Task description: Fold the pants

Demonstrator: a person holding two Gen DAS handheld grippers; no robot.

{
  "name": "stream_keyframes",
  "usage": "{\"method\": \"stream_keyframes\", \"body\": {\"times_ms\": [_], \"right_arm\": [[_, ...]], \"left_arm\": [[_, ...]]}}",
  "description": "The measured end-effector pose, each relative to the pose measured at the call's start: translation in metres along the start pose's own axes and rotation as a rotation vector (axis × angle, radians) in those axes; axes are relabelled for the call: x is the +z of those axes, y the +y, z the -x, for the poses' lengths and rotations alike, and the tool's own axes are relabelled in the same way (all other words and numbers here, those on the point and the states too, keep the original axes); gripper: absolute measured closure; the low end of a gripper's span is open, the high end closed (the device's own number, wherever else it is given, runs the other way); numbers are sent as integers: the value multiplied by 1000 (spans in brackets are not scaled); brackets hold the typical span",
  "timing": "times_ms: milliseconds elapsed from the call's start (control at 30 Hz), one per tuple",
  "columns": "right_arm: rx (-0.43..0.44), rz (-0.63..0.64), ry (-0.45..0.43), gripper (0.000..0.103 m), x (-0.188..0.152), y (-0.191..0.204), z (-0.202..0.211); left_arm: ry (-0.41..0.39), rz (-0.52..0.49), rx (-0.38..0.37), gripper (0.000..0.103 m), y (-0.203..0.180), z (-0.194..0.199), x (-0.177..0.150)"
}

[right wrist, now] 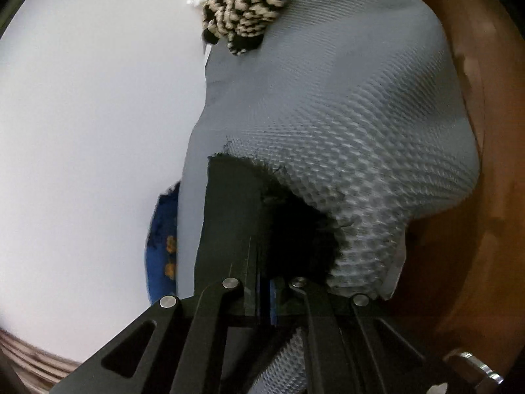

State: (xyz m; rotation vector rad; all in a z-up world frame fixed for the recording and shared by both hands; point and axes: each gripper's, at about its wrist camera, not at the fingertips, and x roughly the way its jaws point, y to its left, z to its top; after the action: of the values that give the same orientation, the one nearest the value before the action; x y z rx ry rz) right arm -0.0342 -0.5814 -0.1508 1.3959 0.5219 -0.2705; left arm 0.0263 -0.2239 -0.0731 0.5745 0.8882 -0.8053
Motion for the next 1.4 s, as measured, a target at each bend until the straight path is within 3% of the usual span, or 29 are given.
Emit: {"method": "stream_keyframes", "body": {"times_ms": [200,367,600,767,800,867,900,933,1000,1033,1100,1233,1333,1400], "right_arm": [[9,75,-47,98,1,23,18],[-11,2,-16,100,4,-5,5],[-27,42,-53,100,4,3,18],[-41,54,-64,100,9,-3,15],[-45,69,-66,100,9,-1,15],[-44,67,-74,100,11,-2,17],[-29,42,-77,98,13,-5,19],[-19,15,-86,98,15,-9,23],[-23,-21,-122,96,23,-16,33],[-33,-26,-143,90,27,-17,40],[-53,-53,-202,89,35,-22,59],[4,-26,-239,88,37,-3,86],[66,159,-116,88,15,49,75],[91,355,30,87,-17,96,49]], "left_arm": [[-12,6,-7,94,2,7,0],[-1,-13,0,94,0,2,-3],[-8,-18,-4,93,1,4,-5],[-14,-36,28,87,-3,3,-7],[-18,-47,49,80,-4,3,-8],[-33,-65,141,57,-7,7,-9],[-48,-62,163,41,-6,12,-9],[-64,-54,155,31,-3,17,-10],[-122,4,76,24,9,36,-14],[-150,45,50,20,17,46,-17],[-182,128,46,16,37,61,-22],[-176,279,135,16,84,79,-42],[-153,353,226,16,116,84,-64],[-127,402,264,16,133,85,-81]]}}
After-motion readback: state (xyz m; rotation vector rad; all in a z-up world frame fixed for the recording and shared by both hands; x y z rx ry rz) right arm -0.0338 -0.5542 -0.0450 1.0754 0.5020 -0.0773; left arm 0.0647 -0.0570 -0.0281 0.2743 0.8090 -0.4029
